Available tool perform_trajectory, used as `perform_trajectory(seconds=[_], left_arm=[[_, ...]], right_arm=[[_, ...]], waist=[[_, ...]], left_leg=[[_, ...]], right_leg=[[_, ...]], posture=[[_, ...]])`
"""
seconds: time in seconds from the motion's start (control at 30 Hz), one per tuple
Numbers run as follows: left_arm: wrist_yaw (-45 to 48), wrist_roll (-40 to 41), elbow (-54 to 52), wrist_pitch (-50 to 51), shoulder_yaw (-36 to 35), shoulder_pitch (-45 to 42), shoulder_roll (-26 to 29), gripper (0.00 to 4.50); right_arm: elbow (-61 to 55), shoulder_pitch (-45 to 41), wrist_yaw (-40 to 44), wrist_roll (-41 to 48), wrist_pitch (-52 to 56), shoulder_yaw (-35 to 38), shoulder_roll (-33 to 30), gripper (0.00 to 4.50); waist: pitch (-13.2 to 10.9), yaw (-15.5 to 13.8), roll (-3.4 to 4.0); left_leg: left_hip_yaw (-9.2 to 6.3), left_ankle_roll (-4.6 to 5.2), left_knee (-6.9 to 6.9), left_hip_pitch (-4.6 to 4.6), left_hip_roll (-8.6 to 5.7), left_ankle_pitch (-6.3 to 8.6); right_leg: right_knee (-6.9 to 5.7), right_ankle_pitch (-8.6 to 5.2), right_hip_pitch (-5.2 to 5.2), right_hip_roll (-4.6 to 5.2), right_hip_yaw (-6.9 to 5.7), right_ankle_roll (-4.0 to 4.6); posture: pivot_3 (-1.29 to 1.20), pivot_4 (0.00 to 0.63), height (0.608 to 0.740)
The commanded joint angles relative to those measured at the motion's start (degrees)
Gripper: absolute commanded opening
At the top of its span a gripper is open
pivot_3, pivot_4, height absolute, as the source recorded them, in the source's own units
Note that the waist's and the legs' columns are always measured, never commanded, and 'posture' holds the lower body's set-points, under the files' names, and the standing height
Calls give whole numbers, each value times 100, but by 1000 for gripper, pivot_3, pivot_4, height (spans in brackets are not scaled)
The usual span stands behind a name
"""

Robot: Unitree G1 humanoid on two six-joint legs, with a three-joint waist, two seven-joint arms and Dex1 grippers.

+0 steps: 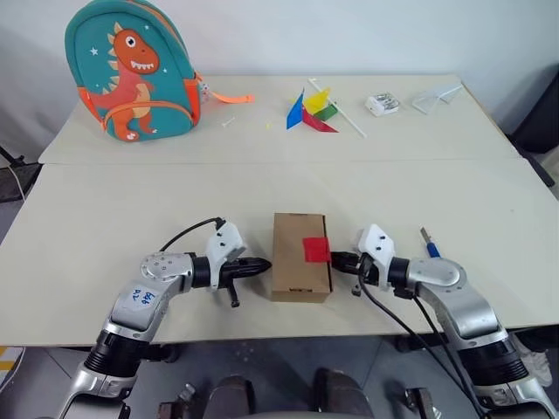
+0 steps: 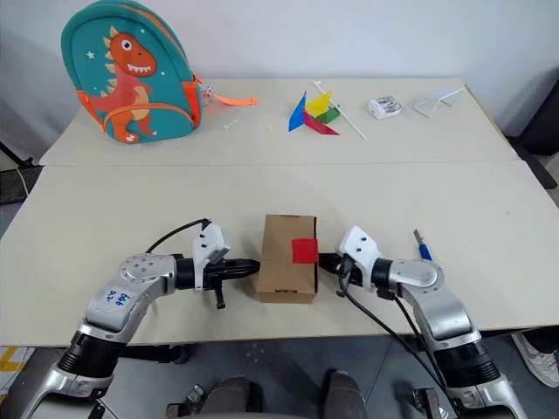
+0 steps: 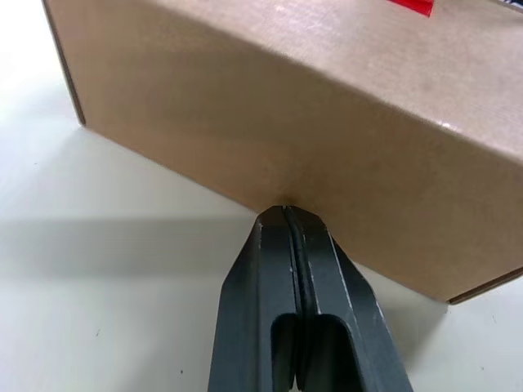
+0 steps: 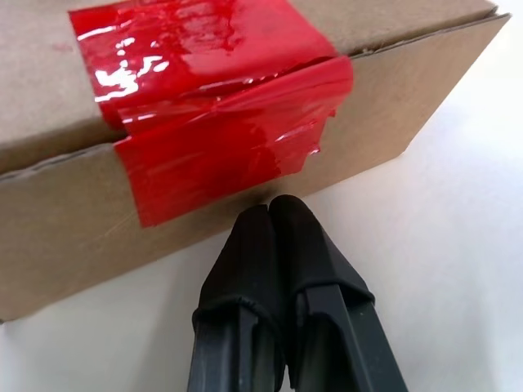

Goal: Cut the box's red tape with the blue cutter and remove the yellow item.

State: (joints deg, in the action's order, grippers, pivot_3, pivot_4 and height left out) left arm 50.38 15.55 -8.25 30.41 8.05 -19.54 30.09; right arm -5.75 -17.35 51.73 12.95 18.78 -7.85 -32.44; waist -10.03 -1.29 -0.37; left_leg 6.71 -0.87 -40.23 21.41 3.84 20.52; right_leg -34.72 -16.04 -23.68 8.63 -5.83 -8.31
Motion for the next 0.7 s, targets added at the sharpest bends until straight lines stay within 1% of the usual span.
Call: perform_trajectory(seconds=[0.03,0.17,0.5,0.6,0.67,0.7], left_arm=[[-25,52,-193,-34,-78,61,66,0],[19,89,-210,-59,-97,100,88,0],[27,102,-185,-76,-69,101,36,0],[22,95,-144,-96,-166,117,112,0],[45,68,-126,-142,-230,153,212,0],[149,101,-77,-238,-375,200,358,0]], right_arm=[[14,-82,43,20,-139,53,2,102],[215,-171,76,-57,-385,56,16,102],[948,-626,-19,-218,-608,-24,359,102],[832,-535,20,-167,-596,113,239,102],[660,-410,92,-131,-593,225,55,102],[389,-289,170,47,-377,405,-121,102]], waist=[[0,4,0],[0,9,0],[0,19,0],[0,20,0],[0,13,0],[0,8,0]], left_leg=[[0,0,1,0,0,0],[1,0,2,-1,0,0],[4,0,6,-4,0,0],[3,0,8,-5,0,0],[4,0,9,-5,0,0],[4,0,9,-5,0,0]], right_leg=[[0,0,0,0,0,0],[0,0,0,0,0,0],[1,0,0,0,0,0],[0,0,0,0,-1,0],[1,0,0,0,-1,0],[1,0,-1,0,-1,0]], posture=[[0,150,740],[0,150,740],[0,150,740],[0,150,740],[0,150,740],[0,150,740]])
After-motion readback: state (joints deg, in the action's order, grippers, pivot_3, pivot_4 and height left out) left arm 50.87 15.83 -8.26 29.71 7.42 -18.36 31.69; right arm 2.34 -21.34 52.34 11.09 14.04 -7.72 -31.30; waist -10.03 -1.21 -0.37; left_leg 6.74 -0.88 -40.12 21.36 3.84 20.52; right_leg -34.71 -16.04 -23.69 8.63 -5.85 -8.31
